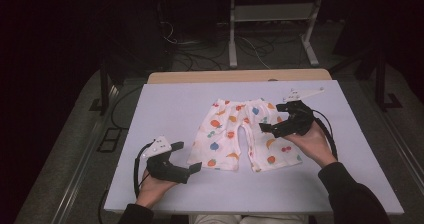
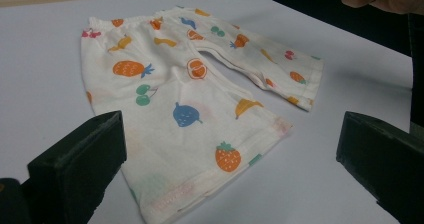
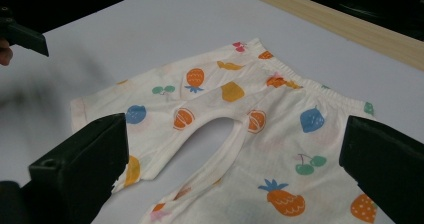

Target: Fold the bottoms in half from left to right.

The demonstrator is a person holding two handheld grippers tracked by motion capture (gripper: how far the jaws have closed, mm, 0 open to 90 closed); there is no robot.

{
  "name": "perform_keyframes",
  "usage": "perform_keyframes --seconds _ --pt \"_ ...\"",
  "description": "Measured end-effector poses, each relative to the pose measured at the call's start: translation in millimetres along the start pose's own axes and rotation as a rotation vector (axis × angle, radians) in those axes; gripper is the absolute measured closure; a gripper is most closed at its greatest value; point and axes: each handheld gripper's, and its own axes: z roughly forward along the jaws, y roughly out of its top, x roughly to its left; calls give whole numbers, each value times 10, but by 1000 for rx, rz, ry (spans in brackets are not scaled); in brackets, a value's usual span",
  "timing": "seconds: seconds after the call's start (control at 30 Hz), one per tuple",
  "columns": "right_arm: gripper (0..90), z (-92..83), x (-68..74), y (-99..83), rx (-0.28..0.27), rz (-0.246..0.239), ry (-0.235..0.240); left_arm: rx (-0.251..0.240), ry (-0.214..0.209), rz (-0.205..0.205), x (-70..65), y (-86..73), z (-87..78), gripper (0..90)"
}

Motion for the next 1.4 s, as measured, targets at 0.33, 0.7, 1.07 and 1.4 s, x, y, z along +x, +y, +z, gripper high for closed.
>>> perform_keyframes --seconds 0.33,0.7,1.07,1.4 --pt "0 149 24 167 2 -14 16 2 -2 1 3 1 2 0" --pt "0 325 34 283 16 -26 23 0 -5 1 -1 2 4 0" --pt "0 455 46 413 21 -36 29 3 -8 2 1 3 10 0" --pt "0 631 48 535 34 -45 42 4 -7 -3 17 1 10 0"
